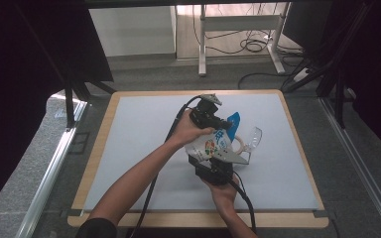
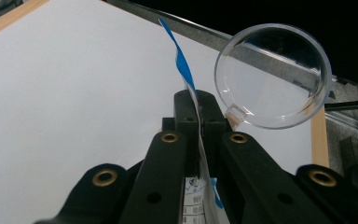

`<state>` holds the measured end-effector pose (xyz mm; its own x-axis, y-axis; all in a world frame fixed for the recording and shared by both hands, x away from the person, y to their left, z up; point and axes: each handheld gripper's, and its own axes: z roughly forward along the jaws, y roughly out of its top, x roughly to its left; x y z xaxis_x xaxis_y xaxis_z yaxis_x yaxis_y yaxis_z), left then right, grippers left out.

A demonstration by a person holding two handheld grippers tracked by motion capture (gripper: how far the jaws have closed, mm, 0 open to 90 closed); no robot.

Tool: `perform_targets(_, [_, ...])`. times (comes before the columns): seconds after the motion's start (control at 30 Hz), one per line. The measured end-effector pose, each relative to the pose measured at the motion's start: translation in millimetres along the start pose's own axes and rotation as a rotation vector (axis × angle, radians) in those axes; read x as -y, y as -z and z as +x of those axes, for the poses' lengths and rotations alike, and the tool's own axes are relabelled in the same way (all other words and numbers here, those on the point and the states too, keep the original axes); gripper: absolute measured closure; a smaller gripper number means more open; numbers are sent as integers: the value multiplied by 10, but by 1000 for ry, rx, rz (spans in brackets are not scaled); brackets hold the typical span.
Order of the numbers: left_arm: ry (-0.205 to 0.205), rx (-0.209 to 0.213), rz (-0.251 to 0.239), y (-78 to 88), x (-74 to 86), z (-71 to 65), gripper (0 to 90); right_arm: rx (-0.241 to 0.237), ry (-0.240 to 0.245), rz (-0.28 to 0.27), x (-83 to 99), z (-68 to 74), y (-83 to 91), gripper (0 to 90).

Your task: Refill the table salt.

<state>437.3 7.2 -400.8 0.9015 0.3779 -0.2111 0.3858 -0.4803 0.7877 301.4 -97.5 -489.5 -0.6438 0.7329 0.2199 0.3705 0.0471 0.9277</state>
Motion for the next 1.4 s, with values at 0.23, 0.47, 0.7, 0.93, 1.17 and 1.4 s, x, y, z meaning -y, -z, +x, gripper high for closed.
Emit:
perform_targets(0.23, [0,-2,0,7,2,-6,896,0,3,-3,2,9,-5,553])
perform_targets(0.47, [0,0,-1,6,1,-5,897,9,8,-9,6,20,-18,553])
perform_targets(0.7, [2,-3,3,-3,-2,6,897,14,7,-13,10,19,-36,554])
perform_targets(0.93, [-4,-5,15,-20,-24,5,897,15,-6,-20,10,9,-42,555])
perform_targets(1.17, [-3,-2,16,-20,-22,7,896,21,-14,-26,11,22,-48,555])
perform_targets(1.4, [-1,-3,11,-17,-11,13,896,18,-7,-23,14,20,-53,558])
